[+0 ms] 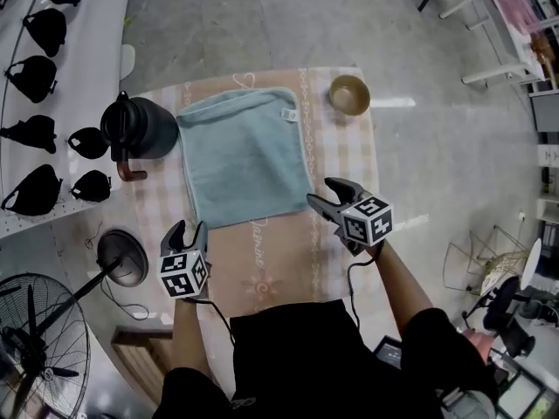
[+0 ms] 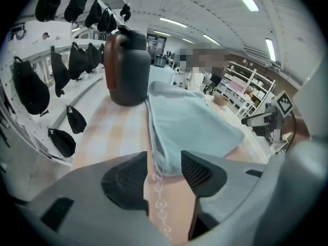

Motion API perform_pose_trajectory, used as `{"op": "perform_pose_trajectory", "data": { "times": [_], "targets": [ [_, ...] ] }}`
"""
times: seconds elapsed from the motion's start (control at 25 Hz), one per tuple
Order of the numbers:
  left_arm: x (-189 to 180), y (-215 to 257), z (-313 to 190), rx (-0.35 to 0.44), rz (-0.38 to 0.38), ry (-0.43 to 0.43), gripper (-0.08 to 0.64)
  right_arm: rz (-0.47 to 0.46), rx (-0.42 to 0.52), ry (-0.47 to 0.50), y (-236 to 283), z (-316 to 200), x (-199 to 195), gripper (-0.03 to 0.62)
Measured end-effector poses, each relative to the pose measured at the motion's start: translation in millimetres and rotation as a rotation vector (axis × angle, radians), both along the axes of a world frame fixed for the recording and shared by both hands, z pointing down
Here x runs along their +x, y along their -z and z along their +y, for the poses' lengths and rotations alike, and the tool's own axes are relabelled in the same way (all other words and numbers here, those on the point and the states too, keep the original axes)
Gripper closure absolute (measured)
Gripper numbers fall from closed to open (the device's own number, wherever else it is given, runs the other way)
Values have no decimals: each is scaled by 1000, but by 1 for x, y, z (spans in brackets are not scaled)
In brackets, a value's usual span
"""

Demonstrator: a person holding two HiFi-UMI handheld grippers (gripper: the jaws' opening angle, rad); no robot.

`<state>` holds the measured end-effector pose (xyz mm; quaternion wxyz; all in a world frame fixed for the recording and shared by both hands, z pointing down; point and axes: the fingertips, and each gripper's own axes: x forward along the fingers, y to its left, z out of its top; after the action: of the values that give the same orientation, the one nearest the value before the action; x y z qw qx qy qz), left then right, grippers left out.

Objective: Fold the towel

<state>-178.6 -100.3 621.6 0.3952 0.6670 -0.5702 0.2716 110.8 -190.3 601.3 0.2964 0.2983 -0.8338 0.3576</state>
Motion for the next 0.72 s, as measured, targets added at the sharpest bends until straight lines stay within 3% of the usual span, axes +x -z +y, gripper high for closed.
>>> {"op": "perform_pose_trajectory", "data": {
  "times": [0.12,0.4,0.72],
  "targets": [
    [3,-5,9,12,30,-3,371,10,-18,69,-14,29,-1,324],
    [7,-16,13,26,97,-21,373,33,43,197,-29,45,-9,325],
    [18,-28,11,-2,66,-68,379,34,56,122,-39,42,-5,364]
  ]
}}
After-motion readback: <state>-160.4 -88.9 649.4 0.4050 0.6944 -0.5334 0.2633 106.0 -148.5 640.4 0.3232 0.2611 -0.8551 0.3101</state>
